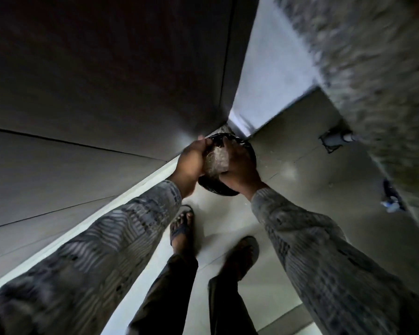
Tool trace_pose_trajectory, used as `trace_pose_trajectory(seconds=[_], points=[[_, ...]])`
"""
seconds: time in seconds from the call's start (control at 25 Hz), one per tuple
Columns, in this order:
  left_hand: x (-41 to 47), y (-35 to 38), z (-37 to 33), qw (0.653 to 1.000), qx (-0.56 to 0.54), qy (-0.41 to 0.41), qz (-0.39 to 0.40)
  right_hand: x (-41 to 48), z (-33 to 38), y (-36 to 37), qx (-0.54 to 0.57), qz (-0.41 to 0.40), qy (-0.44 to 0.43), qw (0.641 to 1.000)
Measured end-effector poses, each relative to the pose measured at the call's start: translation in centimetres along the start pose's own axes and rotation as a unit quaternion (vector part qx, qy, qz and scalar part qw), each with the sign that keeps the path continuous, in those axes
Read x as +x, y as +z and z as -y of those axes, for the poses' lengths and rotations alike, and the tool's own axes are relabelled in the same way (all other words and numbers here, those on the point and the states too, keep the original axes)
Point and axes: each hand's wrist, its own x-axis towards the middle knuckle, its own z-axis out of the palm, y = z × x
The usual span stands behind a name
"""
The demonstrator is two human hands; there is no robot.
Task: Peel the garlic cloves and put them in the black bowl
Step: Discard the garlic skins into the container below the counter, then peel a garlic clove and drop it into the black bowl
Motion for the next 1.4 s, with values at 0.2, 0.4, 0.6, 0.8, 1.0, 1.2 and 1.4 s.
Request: trace_pose_trajectory(seconds=[0.2, 0.4, 0.6, 0.8, 1.0, 1.2, 1.4], points=[[-11.1, -2.1, -6.2, 0.947, 0.273, 0.172, 0.003, -10.5, 6.1, -9.7, 0.077, -0.063, -0.006, 0.995], [-24.2, -1.7, -13.4, 0.844, 0.457, 0.279, 0.029, -22.5, 11.4, -19.7, 0.081, -0.121, -0.017, 0.989], [-34.0, 0.3, -19.0, 0.761, 0.514, 0.379, 0.111, -33.3, 15.3, -28.4, 0.078, -0.188, 0.015, 0.979], [-42.8, 4.6, -23.6, 0.633, 0.553, 0.484, 0.242, -44.3, 17.1, -33.4, 0.069, -0.312, 0.103, 0.942], [-50.3, 11.2, -23.2, 0.545, 0.529, 0.557, 0.335, -54.5, 17.6, -35.0, 0.088, -0.422, 0.217, 0.876], [-57.6, 18.7, -17.6, 0.435, 0.527, 0.589, 0.431, -64.9, 14.5, -33.4, 0.09, -0.496, 0.325, 0.8], [-63.6, 25.7, -9.5, 0.368, 0.524, 0.578, 0.507, -74.7, 10.0, -30.1, 0.141, -0.531, 0.398, 0.734]])
